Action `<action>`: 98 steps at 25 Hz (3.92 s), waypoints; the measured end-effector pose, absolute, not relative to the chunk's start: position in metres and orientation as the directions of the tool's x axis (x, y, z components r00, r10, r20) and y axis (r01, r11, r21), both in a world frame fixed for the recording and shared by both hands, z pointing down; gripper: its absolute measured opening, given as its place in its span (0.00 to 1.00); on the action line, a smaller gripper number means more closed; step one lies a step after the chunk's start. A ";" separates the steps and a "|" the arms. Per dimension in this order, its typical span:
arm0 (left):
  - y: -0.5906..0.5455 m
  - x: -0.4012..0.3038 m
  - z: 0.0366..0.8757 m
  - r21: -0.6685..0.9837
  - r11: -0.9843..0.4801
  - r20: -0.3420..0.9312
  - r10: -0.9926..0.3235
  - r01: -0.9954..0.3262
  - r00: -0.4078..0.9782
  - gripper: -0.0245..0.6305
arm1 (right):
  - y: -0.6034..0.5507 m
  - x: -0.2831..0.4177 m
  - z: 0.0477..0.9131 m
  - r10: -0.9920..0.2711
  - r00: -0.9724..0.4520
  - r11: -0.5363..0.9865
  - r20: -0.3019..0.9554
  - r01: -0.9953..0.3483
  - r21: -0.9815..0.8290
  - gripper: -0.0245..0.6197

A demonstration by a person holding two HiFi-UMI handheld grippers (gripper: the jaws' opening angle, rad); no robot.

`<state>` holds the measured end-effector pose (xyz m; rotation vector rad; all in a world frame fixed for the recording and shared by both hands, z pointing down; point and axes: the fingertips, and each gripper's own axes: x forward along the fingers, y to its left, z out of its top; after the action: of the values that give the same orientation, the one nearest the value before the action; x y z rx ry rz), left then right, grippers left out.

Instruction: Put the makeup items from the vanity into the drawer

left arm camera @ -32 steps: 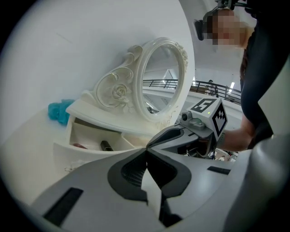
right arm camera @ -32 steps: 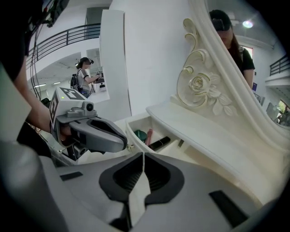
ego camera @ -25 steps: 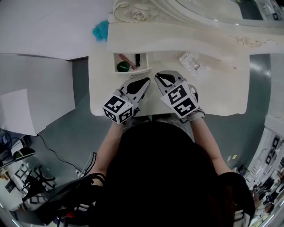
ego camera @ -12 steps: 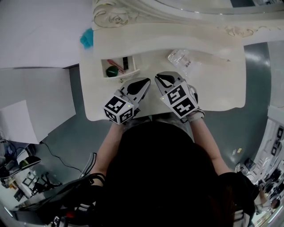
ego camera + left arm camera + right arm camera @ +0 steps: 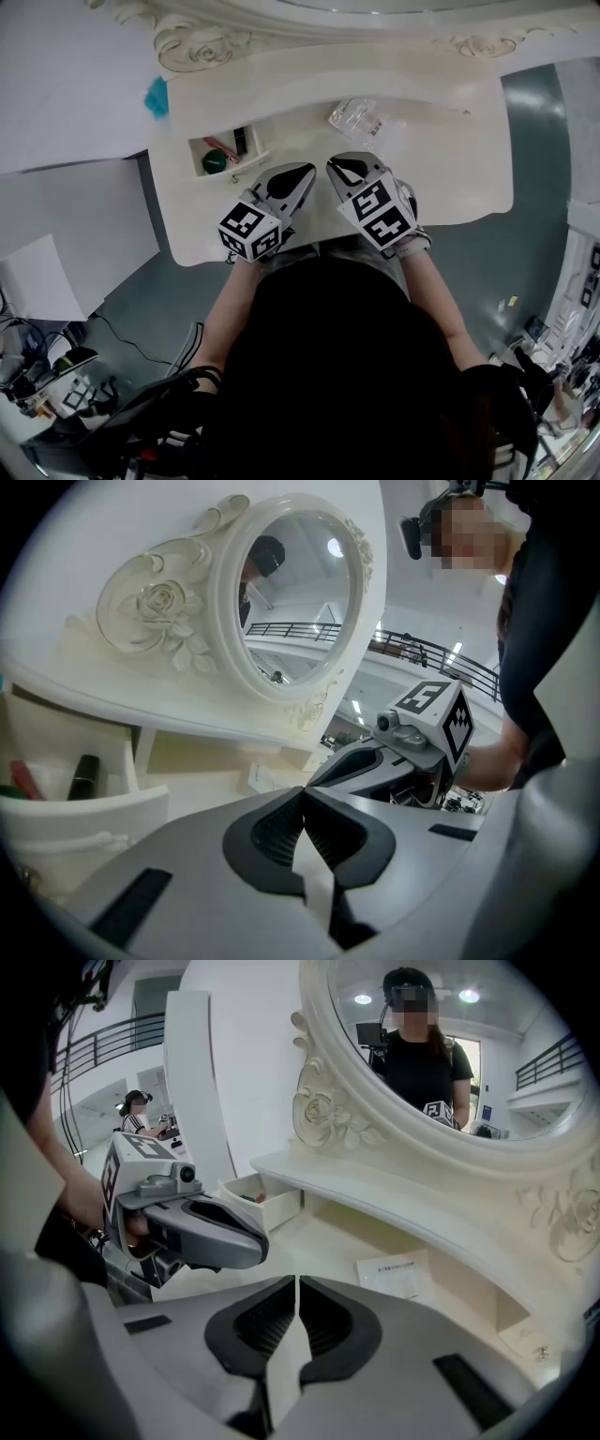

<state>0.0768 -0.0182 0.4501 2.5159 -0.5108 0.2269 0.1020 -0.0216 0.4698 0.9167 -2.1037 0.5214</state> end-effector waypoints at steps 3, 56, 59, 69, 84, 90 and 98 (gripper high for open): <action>-0.019 0.087 0.452 0.498 -0.769 0.264 -0.306 -0.401 0.915 0.06 | -0.018 0.116 0.474 -0.437 -0.431 0.637 0.790 -0.768 -0.067 0.09; 0.021 0.131 0.493 0.615 -0.719 0.379 -0.091 -0.324 0.921 0.28 | 0.012 0.244 0.542 -0.510 -0.301 0.034 0.806 -0.943 -0.331 0.48; 0.022 0.131 0.492 0.622 -0.711 0.372 -0.099 -0.327 0.923 0.28 | 0.010 0.244 0.544 -0.506 -0.237 0.007 0.830 -0.963 -0.271 0.49; 0.027 0.121 0.490 0.623 -0.705 0.372 -0.114 -0.339 0.921 0.28 | 0.008 0.243 0.546 -0.496 -0.091 0.148 0.863 -0.989 -0.019 0.12; 0.022 0.055 0.473 0.572 -0.712 0.342 -0.244 -0.407 0.907 0.28 | -0.032 0.133 0.431 -0.579 -0.487 0.619 0.654 -0.785 -0.036 0.08; 0.009 0.019 0.447 0.507 -0.721 0.253 -0.400 -0.473 0.881 0.17 | -0.044 0.095 0.377 -0.536 -0.583 0.762 0.610 -0.645 0.053 0.08; -0.004 -0.026 0.426 0.462 -0.693 0.204 -0.524 -0.553 0.827 0.16 | -0.059 0.051 0.339 -0.491 -0.646 0.841 0.585 -0.527 0.124 0.08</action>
<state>-0.0257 -0.0038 0.4260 2.4912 -0.7931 0.0755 0.0508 -0.0588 0.3392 0.7399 -2.3906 0.0755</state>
